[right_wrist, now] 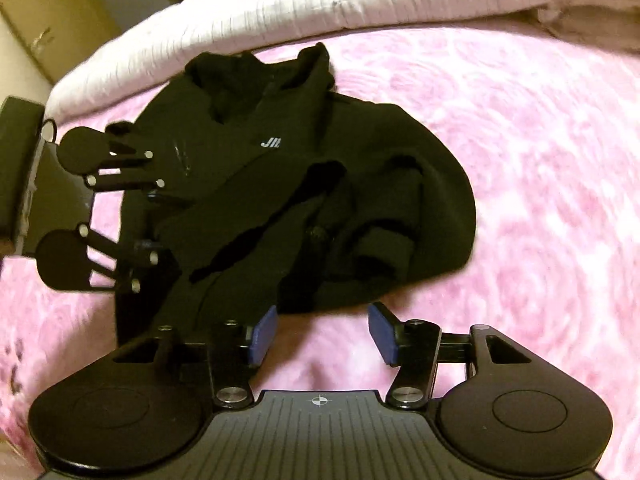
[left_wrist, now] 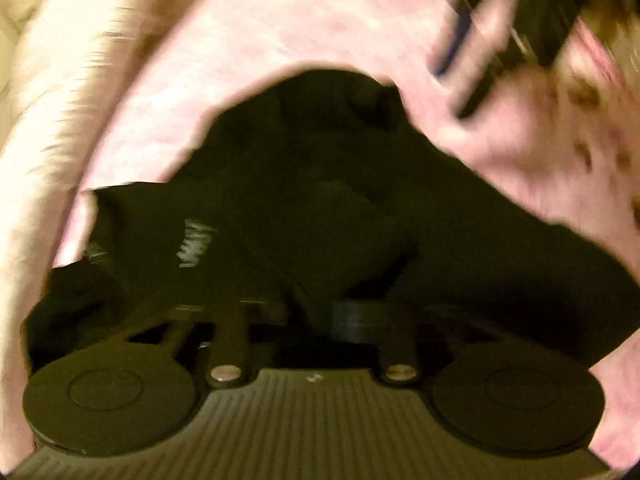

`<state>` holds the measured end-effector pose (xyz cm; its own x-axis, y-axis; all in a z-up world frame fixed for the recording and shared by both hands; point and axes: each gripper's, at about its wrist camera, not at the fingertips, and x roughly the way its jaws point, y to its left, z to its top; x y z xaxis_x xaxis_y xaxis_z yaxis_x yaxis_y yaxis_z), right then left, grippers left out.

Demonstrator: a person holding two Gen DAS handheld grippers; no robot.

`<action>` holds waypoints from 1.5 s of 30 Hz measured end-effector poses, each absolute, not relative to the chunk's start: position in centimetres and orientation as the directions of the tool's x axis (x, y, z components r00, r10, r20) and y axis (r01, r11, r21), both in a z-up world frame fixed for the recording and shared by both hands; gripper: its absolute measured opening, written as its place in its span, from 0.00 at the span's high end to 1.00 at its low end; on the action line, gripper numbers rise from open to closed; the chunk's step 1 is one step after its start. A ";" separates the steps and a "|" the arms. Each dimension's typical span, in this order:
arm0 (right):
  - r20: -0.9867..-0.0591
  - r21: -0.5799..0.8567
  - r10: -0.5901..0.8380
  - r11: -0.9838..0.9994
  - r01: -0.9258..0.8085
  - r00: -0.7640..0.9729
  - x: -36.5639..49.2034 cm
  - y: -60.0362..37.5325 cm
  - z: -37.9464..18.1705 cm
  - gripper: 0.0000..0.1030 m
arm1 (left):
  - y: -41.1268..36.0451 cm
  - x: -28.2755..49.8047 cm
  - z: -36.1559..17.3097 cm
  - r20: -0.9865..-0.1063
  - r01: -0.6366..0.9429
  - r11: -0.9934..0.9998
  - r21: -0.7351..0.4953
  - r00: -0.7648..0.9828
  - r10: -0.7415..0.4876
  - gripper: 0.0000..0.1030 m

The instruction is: Fold clothes

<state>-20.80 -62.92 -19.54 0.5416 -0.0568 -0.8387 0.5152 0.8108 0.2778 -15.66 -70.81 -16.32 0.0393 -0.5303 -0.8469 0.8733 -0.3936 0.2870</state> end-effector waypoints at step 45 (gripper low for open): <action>-0.773 0.349 0.133 0.906 0.240 0.621 -17.9 -45.7 -19.3 0.93 | -36.3 -8.9 -11.3 -0.897 0.947 -0.089 0.309 0.259 -0.358 0.91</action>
<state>-17.87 -45.69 -19.26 0.6206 0.1333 -0.7727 0.2403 0.9057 0.3493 -8.94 -36.32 -11.34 0.2590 -0.3579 -0.8971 0.9470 -0.0885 0.3088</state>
